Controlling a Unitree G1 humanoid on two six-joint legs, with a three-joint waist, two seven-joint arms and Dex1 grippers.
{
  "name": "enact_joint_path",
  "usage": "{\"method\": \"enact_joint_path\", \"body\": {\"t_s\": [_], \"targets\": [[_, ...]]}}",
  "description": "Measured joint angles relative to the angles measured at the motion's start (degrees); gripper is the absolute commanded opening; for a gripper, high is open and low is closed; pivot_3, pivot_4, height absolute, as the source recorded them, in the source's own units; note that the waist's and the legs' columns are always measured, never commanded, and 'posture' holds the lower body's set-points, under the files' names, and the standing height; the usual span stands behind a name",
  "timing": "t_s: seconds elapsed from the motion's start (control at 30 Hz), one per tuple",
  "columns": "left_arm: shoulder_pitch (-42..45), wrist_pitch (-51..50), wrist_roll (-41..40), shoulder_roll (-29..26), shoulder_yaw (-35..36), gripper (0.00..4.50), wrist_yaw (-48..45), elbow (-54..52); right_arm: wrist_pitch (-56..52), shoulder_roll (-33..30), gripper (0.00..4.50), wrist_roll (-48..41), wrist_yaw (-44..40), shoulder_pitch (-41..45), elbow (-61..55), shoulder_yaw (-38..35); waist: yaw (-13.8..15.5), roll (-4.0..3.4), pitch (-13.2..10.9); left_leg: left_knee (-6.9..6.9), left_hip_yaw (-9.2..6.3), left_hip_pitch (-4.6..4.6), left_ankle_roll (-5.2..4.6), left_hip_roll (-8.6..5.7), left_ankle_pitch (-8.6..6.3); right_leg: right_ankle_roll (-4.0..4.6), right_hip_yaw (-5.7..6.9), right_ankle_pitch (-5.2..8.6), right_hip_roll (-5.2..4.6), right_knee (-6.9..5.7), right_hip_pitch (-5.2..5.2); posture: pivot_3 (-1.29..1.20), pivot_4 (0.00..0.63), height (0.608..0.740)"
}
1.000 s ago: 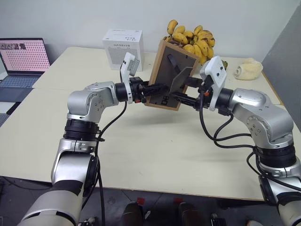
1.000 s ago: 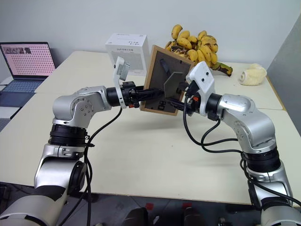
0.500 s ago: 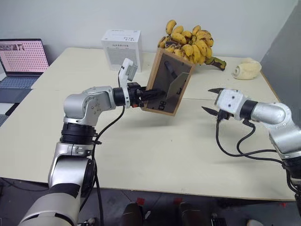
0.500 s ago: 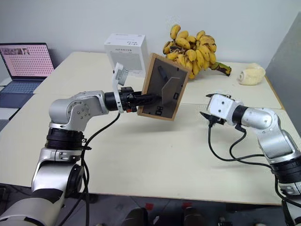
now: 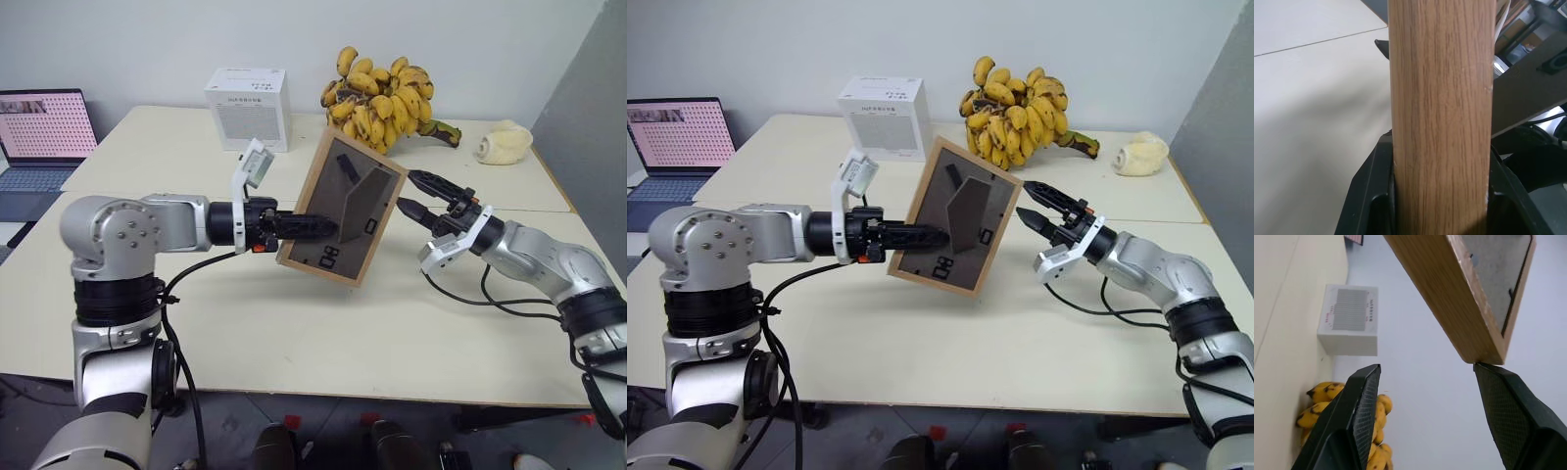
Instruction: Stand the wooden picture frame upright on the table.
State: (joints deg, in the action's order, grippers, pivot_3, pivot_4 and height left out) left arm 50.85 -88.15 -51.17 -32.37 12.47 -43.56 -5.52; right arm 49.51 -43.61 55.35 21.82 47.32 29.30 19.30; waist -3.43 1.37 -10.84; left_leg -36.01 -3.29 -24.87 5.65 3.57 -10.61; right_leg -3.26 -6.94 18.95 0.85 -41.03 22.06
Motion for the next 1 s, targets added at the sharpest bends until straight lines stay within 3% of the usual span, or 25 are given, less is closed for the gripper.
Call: {"method": "enact_joint_path", "body": {"t_s": [0.17,0.8,1.0], "targets": [[0.9,-3.9,-0.7,1.1,1.6,1.42,3.5,-0.6,0.0,1.8,3.18,4.3,8.3,3.6,2.8,1.9,0.0,0.02,0.0,0.01,-0.02,0.03,0.00,0.00,0.01,0.00,0.03,-0.01,0.00,0.01,-0.05,0.00,0.150,0.740],[5.0,-4.1,-1.8,3.1,3.5,1.42,6.7,3.0,-2.6,1.0,3.18,11.3,18.7,3.3,2.2,5.9,0.0,0.02,0.0,0.03,0.00,0.04,0.01,-0.02,0.01,0.00,0.00,-0.01,-0.03,0.00,-0.05,0.00,0.150,0.740],[5.0,-4.1,-4.7,3.2,3.3,1.42,8.0,3.5,-4.1,1.3,3.18,16.2,25.0,8.4,3.0,9.1,0.0,0.02,0.0,0.04,0.00,0.04,0.01,-0.02,0.01,0.00,0.00,-0.01,-0.03,0.00,-0.04,0.00,0.150,0.740]]}}
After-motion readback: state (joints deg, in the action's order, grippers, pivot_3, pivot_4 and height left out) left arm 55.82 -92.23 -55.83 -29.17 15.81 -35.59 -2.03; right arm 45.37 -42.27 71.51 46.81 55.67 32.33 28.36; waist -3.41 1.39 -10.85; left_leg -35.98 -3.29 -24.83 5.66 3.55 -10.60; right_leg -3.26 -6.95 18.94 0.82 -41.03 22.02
